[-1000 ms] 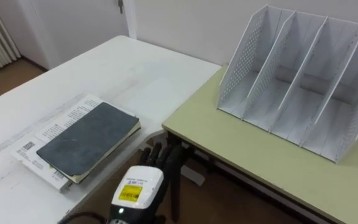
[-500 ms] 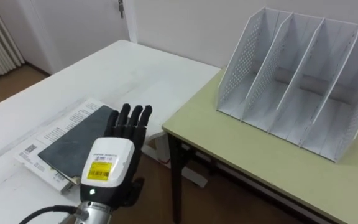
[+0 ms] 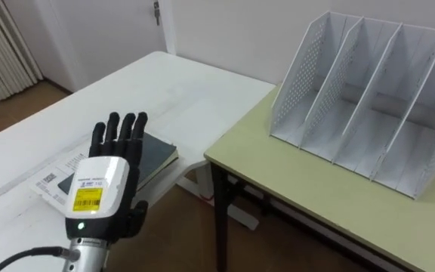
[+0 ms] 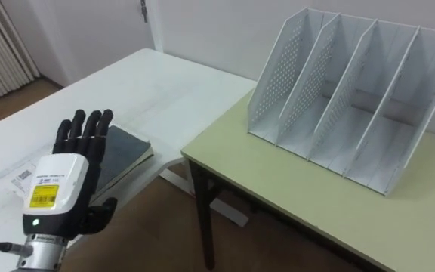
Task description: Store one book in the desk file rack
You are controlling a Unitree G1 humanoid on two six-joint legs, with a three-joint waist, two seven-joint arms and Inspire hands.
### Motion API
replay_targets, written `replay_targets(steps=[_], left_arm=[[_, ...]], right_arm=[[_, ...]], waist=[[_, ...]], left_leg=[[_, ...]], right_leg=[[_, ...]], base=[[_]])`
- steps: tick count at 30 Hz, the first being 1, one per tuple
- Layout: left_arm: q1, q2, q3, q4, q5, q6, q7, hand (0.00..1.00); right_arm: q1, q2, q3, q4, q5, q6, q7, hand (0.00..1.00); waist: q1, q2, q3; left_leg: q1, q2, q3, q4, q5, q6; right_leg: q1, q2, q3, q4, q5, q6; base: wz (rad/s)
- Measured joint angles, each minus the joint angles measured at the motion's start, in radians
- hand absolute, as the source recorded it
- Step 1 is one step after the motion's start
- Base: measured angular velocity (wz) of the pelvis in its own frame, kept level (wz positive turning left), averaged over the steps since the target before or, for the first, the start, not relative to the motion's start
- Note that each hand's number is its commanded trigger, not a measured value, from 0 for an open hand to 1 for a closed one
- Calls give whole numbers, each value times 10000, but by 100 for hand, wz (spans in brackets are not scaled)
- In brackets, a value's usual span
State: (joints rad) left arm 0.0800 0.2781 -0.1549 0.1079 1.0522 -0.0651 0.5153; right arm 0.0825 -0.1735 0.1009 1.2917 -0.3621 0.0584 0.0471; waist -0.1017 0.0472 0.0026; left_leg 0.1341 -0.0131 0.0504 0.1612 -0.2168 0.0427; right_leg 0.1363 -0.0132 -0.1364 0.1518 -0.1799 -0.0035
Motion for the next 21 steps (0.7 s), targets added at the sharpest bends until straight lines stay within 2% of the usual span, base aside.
replay_targets(steps=[4, 6, 9, 13, 18, 21], left_arm=[[-1, 1, 9, 223, -10, 306, -1, 0], [-3, 1, 82, 307, -19, 349, -2, 0], [-7, -1, 291, 520, -285, 463, -102, 0], [-20, 2, 364, 798, -908, 845, -401, 0], [-59, 3, 353, 1172, -1625, 1083, -1001, 0], [-196, 3, 352, 1355, -1776, 1106, -1283, 0]], right_arm=[[22, -26, -61, -3, -3, 73, 6, 0], [30, -27, -74, -3, -3, 74, 63, 0], [74, -64, -69, -16, 3, 82, 118, 0], [157, -62, -71, -73, 1, 243, 192, 0], [158, -121, -61, -158, 4, 305, 224, 0], [155, -187, -55, -173, -13, 313, 246, 0]], waist=[[-25, 138, -13], [-25, 171, -24], [-26, 156, -12], [-49, 118, 14], [-60, 85, 43], [-62, 72, 51]], left_leg=[[-14, 3, -7, -11, 0, 0], [-22, 3, -7, -12, 0, 0], [-7, -1, -2, 2, 0, 0], [19, 3, 28, 14, 0, 1], [12, 7, 46, 8, -1, 4], [14, 6, 64, 27, -2, 5]], right_leg=[[-30, 1, 2, 3, 0, -1], [-47, 1, 13, 8, 0, -1], [-47, -9, 31, 21, 0, -1], [-85, -3, 90, 57, 0, -1], [-141, 2, 154, 201, -1, -3], [-148, 8, 192, 221, 0, -3]], base=[[0], [0], [0], [-2], [-4], [0]])
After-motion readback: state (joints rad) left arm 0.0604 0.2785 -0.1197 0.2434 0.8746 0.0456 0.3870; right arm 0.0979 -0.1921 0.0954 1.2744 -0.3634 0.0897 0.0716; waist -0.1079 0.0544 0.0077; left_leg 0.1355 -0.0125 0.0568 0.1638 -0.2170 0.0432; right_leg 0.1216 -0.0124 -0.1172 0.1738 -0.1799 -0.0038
